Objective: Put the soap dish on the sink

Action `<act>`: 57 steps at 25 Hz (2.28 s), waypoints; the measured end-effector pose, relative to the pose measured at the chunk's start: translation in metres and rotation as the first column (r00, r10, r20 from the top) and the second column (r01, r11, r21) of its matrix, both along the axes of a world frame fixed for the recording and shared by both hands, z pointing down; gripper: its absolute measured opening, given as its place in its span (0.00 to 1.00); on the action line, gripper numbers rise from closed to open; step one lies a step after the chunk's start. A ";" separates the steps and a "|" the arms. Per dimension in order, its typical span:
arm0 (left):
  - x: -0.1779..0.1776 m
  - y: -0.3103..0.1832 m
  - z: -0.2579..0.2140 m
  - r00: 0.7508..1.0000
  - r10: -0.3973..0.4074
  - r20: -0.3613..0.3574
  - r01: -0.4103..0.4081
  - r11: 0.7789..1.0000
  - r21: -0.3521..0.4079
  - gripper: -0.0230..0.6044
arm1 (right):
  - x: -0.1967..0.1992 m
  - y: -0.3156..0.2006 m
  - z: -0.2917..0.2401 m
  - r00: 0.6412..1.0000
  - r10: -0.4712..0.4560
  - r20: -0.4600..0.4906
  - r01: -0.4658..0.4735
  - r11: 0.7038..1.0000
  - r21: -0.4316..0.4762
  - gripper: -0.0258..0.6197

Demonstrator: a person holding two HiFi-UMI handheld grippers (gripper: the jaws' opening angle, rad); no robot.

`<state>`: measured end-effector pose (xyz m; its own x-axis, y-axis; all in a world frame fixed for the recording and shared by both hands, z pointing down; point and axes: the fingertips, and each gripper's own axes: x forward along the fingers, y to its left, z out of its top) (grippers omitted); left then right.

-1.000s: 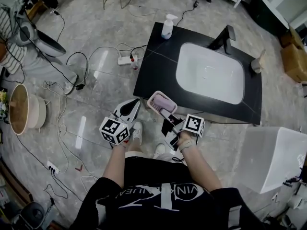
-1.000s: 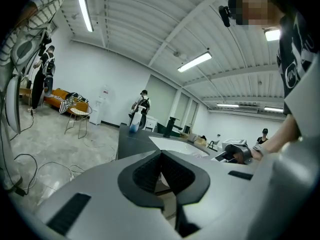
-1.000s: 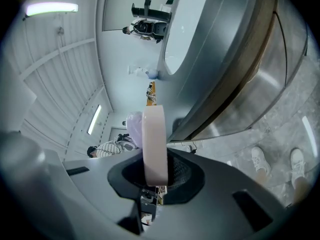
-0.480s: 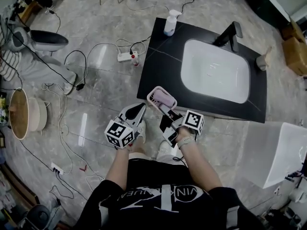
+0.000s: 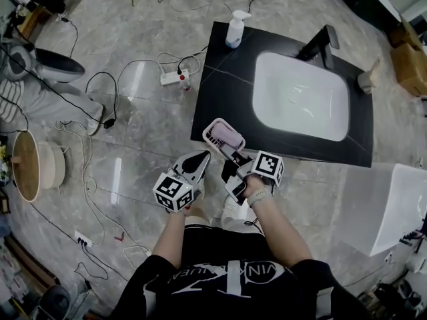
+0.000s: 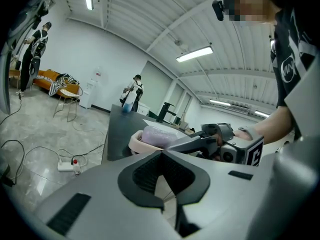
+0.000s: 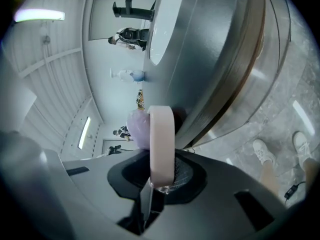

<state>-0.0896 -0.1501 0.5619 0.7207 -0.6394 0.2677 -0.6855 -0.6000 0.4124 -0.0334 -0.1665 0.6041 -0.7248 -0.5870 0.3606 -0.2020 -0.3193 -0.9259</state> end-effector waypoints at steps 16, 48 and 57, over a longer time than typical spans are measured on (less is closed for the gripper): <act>0.021 0.001 0.014 0.998 0.062 -0.012 -0.063 0.997 -0.047 0.06 | -0.011 -0.001 -0.005 1.000 -0.019 0.007 0.019 1.000 -0.017 0.37; 0.060 0.014 0.019 0.988 0.154 -0.016 -0.154 0.987 -0.053 0.06 | 0.010 0.013 -0.009 0.999 -0.035 -0.006 0.035 0.997 0.065 0.50; 0.060 -0.002 0.018 0.994 0.113 -0.012 -0.113 0.991 -0.077 0.06 | 0.020 0.023 -0.016 0.999 -0.042 -0.028 0.045 0.994 0.103 0.50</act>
